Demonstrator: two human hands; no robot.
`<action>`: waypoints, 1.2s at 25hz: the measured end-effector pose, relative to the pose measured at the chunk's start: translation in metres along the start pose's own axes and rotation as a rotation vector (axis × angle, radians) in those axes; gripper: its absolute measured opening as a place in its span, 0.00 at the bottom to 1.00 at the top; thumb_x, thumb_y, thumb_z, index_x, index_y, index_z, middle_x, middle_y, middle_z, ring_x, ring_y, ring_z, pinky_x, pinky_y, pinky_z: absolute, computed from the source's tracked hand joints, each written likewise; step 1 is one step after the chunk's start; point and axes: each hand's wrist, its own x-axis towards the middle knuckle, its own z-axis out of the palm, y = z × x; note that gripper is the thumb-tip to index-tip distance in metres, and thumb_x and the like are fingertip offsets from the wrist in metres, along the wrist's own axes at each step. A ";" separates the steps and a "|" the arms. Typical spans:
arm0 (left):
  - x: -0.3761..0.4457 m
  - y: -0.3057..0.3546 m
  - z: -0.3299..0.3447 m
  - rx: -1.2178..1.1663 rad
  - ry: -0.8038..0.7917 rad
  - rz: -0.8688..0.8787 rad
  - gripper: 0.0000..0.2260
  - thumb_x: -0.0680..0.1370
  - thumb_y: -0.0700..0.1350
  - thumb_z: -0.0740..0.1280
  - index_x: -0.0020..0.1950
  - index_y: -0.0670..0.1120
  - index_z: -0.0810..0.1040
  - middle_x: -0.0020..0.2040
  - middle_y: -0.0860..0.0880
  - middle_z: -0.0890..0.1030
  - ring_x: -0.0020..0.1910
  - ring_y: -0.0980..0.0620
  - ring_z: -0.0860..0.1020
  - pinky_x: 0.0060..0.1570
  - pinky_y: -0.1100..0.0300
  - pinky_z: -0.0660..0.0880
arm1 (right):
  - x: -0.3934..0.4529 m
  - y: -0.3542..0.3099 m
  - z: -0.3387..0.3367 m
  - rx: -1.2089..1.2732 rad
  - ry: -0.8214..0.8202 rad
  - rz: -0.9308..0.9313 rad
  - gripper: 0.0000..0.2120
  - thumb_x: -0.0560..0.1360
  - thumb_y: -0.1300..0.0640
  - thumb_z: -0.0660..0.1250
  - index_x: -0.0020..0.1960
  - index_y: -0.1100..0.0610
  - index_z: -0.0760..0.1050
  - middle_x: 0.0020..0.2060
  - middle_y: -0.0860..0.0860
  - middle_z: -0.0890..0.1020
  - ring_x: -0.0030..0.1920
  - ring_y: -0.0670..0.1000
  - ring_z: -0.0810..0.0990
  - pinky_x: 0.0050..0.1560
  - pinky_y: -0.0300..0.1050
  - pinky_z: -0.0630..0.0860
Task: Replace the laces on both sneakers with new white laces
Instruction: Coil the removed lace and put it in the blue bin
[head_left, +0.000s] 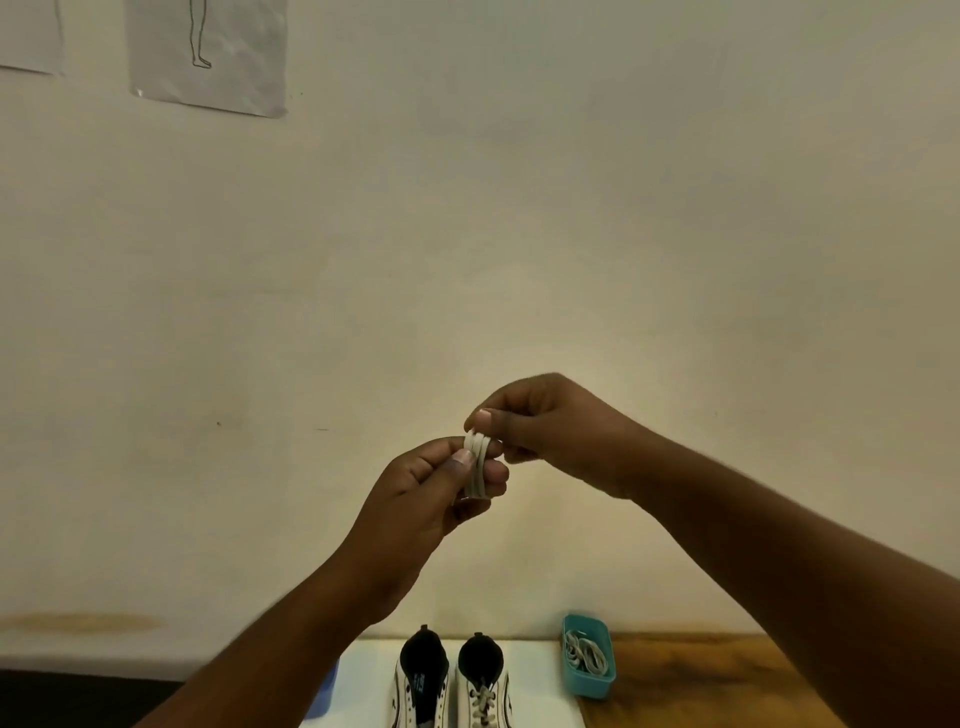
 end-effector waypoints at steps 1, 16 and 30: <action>0.000 0.000 0.000 -0.069 -0.003 -0.022 0.15 0.86 0.42 0.56 0.57 0.45 0.83 0.47 0.45 0.84 0.50 0.50 0.82 0.60 0.51 0.76 | -0.004 0.006 0.004 0.152 -0.034 0.052 0.11 0.83 0.54 0.68 0.56 0.60 0.84 0.51 0.61 0.85 0.49 0.54 0.82 0.60 0.54 0.81; 0.005 -0.009 0.006 -0.378 0.137 -0.038 0.15 0.84 0.37 0.53 0.46 0.41 0.78 0.39 0.47 0.78 0.36 0.54 0.76 0.55 0.55 0.77 | -0.037 0.043 0.066 0.043 0.323 -0.240 0.11 0.82 0.59 0.68 0.60 0.49 0.85 0.50 0.41 0.87 0.54 0.42 0.85 0.57 0.38 0.79; -0.011 -0.033 0.028 0.125 0.334 0.122 0.13 0.85 0.43 0.58 0.62 0.53 0.80 0.58 0.58 0.83 0.61 0.60 0.78 0.66 0.56 0.72 | -0.040 0.063 0.056 -0.230 0.597 -0.355 0.07 0.81 0.60 0.69 0.55 0.52 0.84 0.45 0.40 0.85 0.49 0.45 0.83 0.49 0.40 0.79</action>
